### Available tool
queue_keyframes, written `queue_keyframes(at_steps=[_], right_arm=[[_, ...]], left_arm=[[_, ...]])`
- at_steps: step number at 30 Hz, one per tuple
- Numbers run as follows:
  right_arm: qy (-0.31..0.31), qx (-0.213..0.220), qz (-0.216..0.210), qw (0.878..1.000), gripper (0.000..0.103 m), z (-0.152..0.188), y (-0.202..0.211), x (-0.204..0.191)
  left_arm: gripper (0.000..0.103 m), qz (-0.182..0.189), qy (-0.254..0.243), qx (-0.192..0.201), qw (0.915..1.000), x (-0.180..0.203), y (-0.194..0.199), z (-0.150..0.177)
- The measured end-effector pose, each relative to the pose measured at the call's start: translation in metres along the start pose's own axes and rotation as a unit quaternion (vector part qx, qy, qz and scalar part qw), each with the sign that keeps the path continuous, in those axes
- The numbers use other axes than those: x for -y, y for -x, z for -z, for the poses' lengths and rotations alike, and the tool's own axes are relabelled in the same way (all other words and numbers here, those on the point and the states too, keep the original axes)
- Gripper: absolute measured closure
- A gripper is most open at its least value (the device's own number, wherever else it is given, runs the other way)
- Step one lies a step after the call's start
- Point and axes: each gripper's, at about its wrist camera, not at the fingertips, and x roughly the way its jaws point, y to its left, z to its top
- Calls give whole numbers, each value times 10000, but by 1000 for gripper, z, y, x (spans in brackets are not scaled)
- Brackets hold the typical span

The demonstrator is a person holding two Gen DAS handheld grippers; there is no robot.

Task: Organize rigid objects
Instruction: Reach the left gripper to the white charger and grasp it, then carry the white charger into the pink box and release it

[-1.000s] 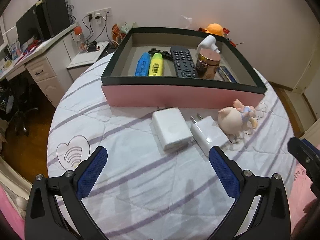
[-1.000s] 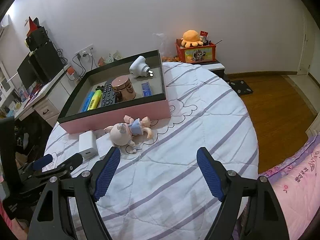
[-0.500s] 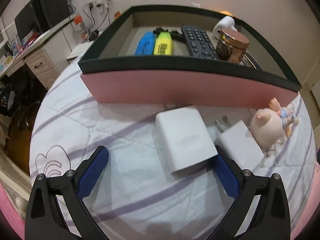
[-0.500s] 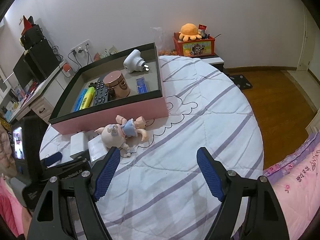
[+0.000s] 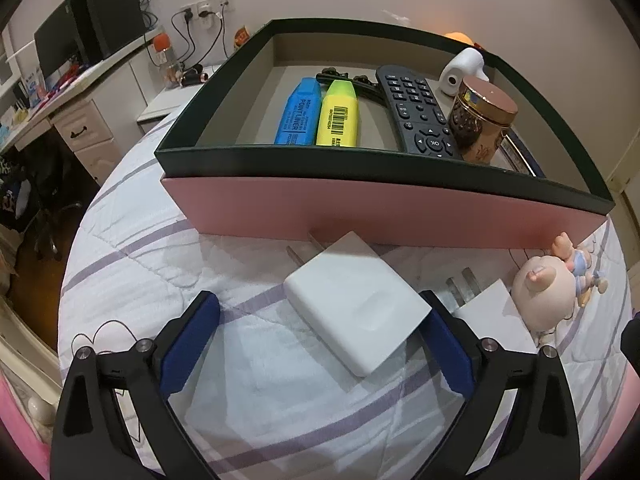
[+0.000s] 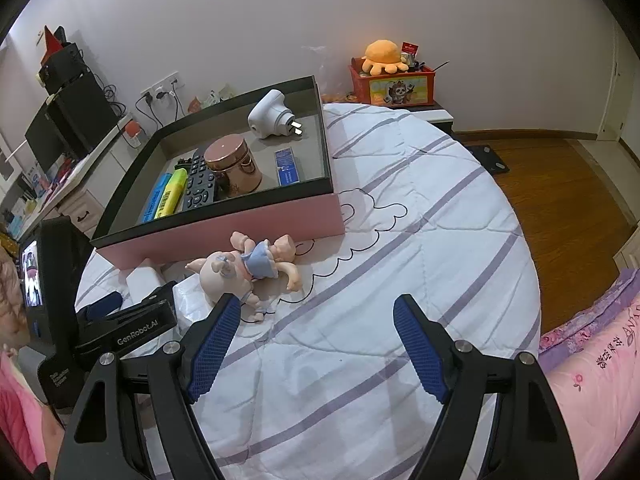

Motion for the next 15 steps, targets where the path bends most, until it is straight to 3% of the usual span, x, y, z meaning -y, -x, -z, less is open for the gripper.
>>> queue_keyframes(at_steps=[2, 4, 6, 15], right_arm=[[-5, -9, -4, 10000, 23, 0, 0, 0], [9, -3, -11, 10000, 23, 0, 0, -1], [19, -3, -13, 10000, 23, -1, -1, -1], [42, 9, -62, 10000, 23, -1, 1, -5]], left_arm=[[5, 87, -20, 31, 10000, -2, -1, -1], [16, 149, -56, 79, 9998, -4, 2, -2], [37, 164, -82, 108, 9998, -5, 4, -2], [39, 462, -84, 70, 9989, -17, 13, 6]])
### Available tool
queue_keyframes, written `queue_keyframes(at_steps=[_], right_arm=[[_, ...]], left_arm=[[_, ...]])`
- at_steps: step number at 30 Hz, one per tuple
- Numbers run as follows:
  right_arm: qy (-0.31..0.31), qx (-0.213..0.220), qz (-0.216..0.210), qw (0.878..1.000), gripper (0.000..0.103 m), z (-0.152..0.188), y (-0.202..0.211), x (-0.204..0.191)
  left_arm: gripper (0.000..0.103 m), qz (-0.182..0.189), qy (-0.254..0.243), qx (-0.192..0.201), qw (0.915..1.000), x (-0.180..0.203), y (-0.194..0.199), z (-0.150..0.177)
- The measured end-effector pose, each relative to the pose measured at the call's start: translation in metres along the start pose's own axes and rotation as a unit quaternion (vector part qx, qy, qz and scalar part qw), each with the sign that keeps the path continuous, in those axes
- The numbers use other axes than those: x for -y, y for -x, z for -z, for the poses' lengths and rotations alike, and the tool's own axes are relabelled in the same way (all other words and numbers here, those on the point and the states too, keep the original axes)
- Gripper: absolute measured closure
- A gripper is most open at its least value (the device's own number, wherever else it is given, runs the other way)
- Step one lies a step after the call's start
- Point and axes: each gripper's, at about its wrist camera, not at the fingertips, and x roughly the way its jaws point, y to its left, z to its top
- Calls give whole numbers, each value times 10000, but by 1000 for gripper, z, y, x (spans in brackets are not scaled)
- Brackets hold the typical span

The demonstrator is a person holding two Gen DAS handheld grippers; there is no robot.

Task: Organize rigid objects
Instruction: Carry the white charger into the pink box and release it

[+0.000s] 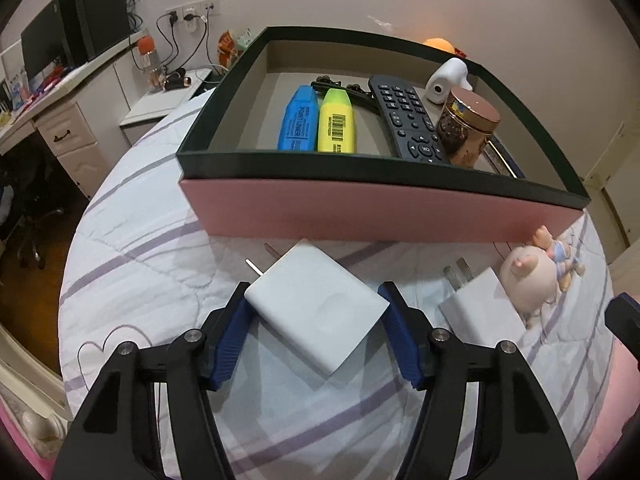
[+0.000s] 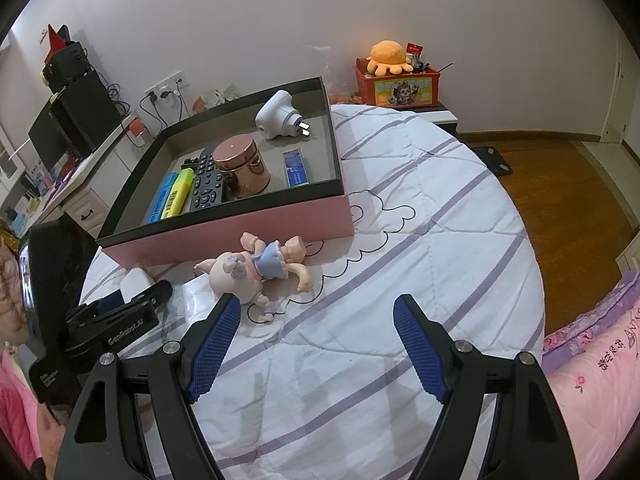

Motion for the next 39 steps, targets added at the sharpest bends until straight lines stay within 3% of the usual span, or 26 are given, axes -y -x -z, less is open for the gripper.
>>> queue_keyframes(at_steps=[7, 12, 17, 24, 30, 34, 39], right_arm=[[-13, 15, -3, 10000, 23, 1, 2, 0], [2, 39, -36, 10000, 23, 0, 5, -3], [12, 70, -110, 9999, 23, -5, 6, -8], [226, 237, -219, 9992, 23, -35, 7, -29], [352, 468, -281, 9979, 23, -85, -5, -43], [399, 494, -324, 9975, 23, -117, -24, -45], [420, 297, -326, 9981, 23, -145, -56, -48]], left_arm=[[39, 68, 17, -31, 10000, -5, 16, 7], [39, 115, -45, 168, 9998, -4, 41, 0], [39, 157, -141, 455, 9987, -1, 65, -21], [39, 190, -248, 701, 9970, 7, 67, -70], [39, 236, -319, 730, 9965, 15, 33, -133], [39, 225, -378, 491, 9978, 21, -10, -172], [39, 188, -401, 167, 9989, 25, -53, -197]])
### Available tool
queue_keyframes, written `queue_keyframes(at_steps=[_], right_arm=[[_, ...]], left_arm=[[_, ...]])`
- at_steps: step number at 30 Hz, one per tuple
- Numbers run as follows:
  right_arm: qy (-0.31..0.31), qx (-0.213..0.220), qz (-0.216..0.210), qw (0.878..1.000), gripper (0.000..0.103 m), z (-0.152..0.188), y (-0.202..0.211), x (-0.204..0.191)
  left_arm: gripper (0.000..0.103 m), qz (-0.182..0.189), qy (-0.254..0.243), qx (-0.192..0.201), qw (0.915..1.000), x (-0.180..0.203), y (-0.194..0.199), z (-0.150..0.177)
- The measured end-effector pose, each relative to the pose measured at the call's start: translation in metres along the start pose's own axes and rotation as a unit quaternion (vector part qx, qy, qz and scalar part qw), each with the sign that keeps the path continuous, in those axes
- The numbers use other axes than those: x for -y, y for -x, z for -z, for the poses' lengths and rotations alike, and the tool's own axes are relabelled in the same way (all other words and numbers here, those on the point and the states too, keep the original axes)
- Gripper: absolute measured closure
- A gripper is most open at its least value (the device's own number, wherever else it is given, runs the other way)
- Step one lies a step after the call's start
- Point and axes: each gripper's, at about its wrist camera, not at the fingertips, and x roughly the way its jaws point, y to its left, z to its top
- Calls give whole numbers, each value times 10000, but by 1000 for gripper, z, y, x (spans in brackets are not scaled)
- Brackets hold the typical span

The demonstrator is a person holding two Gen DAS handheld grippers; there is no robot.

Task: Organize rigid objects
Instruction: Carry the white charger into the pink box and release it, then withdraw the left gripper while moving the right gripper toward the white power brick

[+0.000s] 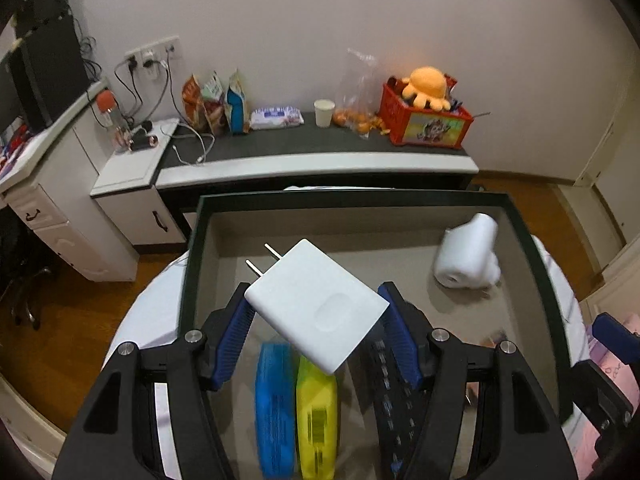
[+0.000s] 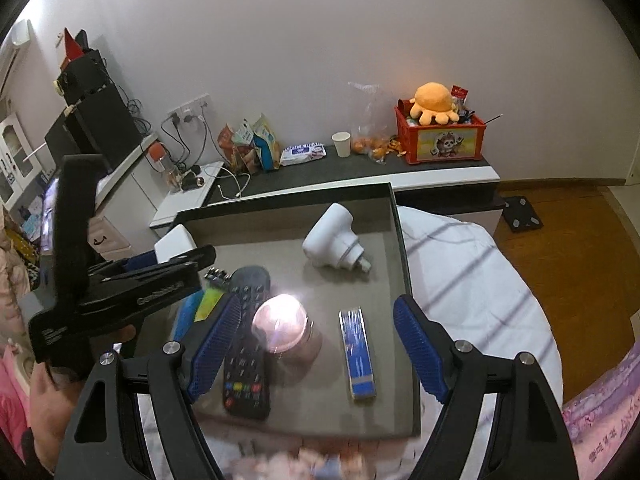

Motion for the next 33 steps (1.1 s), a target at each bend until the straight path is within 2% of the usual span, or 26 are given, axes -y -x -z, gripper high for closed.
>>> queue_keyframes(at_steps=[6, 15, 17, 18, 20, 24, 33], right_arm=[[-43, -235, 63, 9997, 23, -8, -31, 7], [-136, -271, 69, 9995, 23, -13, -38, 13], [-141, -273, 72, 9995, 23, -12, -37, 14], [-139, -273, 78, 9995, 23, -12, -37, 14], [-160, -269, 76, 9995, 23, -10, -35, 13], [-179, -214, 78, 9996, 23, -6, -23, 13], [-177, 41, 101, 9998, 23, 17, 25, 6]], left_arm=[[39, -82, -52, -238, 9997, 3, -27, -12], [38, -170, -104, -664, 9976, 3, -56, -18], [33, -226, -137, -717, 9971, 4, -58, -16], [23, -276, -168, -711, 9969, 6, -57, -16], [11, -294, -129, -613, 9976, 6, -51, -15], [4, -210, -61, -484, 9986, 2, -36, -13], [1, -223, 73, 134, 9996, -9, 43, 17]])
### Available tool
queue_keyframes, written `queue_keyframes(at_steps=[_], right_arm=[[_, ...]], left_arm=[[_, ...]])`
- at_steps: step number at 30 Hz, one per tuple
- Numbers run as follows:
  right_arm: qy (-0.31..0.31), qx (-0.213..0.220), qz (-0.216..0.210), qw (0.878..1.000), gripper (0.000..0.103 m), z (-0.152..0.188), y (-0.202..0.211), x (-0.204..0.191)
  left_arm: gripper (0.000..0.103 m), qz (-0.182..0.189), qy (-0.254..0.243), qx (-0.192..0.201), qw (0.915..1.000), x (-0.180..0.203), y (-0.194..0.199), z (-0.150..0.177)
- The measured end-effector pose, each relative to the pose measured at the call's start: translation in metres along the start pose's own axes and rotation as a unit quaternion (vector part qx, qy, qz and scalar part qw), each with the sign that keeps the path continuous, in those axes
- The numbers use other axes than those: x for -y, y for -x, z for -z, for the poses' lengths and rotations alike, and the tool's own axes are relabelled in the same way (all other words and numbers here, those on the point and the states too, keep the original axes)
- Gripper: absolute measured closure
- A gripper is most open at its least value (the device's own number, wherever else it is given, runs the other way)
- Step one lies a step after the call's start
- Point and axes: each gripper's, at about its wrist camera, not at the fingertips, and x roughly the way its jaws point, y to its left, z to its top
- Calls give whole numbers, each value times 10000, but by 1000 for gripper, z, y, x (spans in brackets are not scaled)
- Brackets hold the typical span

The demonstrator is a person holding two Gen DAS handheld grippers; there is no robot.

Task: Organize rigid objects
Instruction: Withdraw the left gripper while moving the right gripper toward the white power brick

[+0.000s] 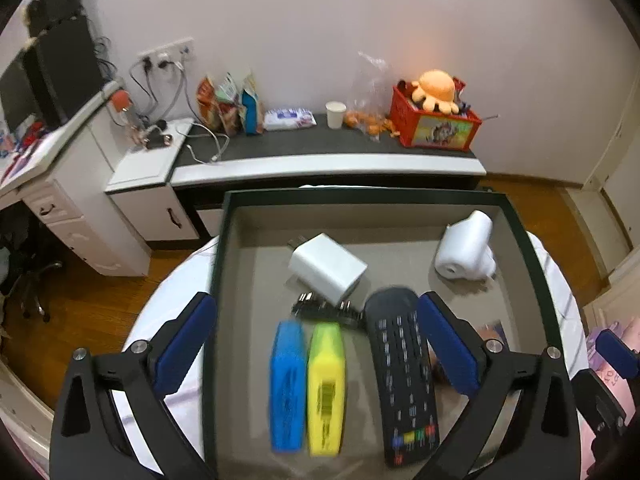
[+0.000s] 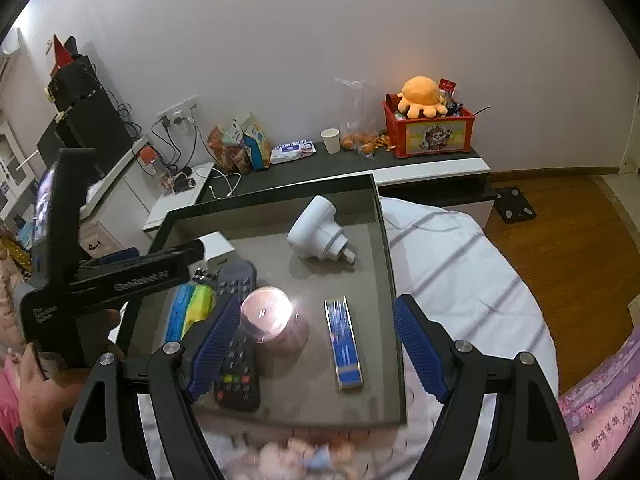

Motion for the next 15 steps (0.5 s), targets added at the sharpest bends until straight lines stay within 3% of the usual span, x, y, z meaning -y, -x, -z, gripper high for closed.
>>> queue_keyframes(at_steps=[5, 15], right_arm=[[77, 106, -19, 9999, 23, 31, 36, -4], [209, -163, -157, 9995, 23, 108, 66, -19]], left_arm=[[0, -183, 106, 203, 9996, -12, 48, 47], [0, -209, 141, -49, 9997, -14, 86, 156]])
